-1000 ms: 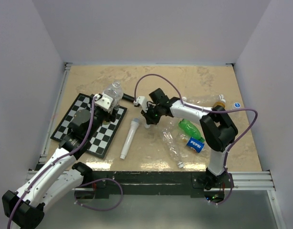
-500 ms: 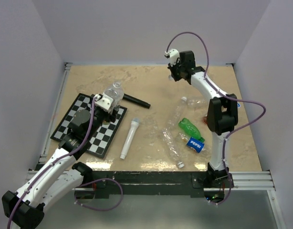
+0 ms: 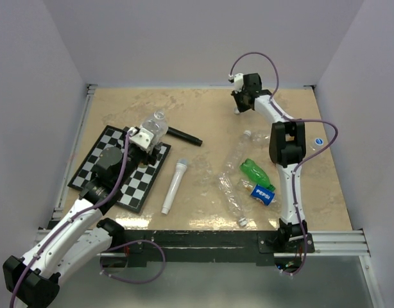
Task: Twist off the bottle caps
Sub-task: Place the bottle cap at the center of the board.
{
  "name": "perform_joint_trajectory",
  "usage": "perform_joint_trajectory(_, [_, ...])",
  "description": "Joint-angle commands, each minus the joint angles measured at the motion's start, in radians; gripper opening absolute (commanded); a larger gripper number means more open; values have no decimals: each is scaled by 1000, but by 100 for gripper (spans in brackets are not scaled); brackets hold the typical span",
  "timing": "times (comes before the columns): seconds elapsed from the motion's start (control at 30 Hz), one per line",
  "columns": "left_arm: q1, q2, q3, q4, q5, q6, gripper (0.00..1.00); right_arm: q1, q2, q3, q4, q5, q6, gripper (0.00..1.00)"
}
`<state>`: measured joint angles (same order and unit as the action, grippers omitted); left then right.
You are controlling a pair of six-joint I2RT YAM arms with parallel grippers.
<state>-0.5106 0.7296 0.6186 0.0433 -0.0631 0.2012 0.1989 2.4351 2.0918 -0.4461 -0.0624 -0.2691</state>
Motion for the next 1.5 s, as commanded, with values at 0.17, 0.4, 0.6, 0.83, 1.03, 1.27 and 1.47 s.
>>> perform_joint_trajectory(0.17, [4,7,0,55,54,6,0,-13,-94,-1,-14,-25,2,43])
perform_joint_trajectory(0.4, [4,5,-5,63,199,4,0,-13,-364,-194,-20,-221,-116,50])
perform_joint_trajectory(0.6, [4,-1,-11,89,382,0,0,-10,-730,-527,-37,-734,-469,53])
perform_joint_trajectory(0.83, [4,34,-23,135,623,-19,0,51,-927,-658,-489,-1060,-1022,91])
perform_joint_trajectory(1.03, [-6,79,-40,191,743,-55,0,197,-910,-631,-801,-1088,-1269,98])
perform_joint_trajectory(1.27, [-34,129,-39,194,755,-62,0,336,-981,-673,-394,-1035,-792,98])
perform_joint_trajectory(1.47, [-39,137,-39,193,761,-63,0,399,-998,-682,-238,-1022,-582,98])
